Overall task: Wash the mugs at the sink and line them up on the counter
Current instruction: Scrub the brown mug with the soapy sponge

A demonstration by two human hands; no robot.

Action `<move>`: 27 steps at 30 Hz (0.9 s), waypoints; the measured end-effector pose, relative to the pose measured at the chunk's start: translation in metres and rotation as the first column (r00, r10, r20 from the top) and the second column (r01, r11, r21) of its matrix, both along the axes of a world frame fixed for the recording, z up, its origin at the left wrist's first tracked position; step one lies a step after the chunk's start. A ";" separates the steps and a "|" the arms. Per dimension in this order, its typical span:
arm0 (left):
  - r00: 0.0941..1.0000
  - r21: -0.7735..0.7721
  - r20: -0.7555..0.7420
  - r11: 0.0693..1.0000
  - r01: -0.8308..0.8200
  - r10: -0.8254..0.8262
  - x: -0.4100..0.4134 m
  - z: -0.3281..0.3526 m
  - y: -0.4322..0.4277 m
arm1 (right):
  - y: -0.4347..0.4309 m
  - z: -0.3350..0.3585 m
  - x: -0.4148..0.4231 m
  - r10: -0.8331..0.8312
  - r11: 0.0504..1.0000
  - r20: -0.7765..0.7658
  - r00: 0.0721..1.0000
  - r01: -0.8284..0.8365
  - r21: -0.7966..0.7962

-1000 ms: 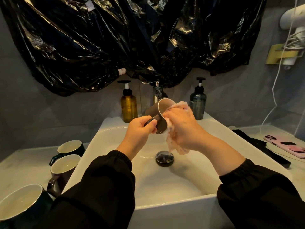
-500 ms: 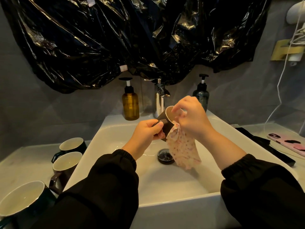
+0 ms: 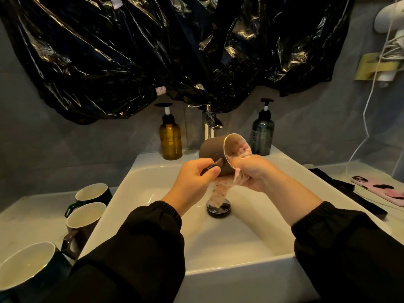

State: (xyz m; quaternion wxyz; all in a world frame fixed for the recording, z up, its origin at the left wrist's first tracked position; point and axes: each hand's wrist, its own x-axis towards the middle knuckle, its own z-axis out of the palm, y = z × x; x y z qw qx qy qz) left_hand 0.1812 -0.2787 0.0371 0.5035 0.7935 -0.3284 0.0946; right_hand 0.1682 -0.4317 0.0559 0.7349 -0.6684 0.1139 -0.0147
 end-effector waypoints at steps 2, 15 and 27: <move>1.000 0.040 0.003 0.999 0.026 -0.027 -0.002 0.001 0.000 | -0.007 -0.002 0.003 -0.122 0.973 0.033 0.992 0.126 -0.195; 0.988 0.018 -0.125 0.996 0.089 -0.086 0.000 0.000 -0.001 | -0.027 0.006 0.007 -0.049 0.467 0.239 0.970 0.234 -0.853; 0.928 -0.032 -0.306 0.976 0.213 -0.213 -0.001 0.004 0.001 | -0.023 0.001 0.007 -0.107 0.432 0.155 0.982 0.187 -0.883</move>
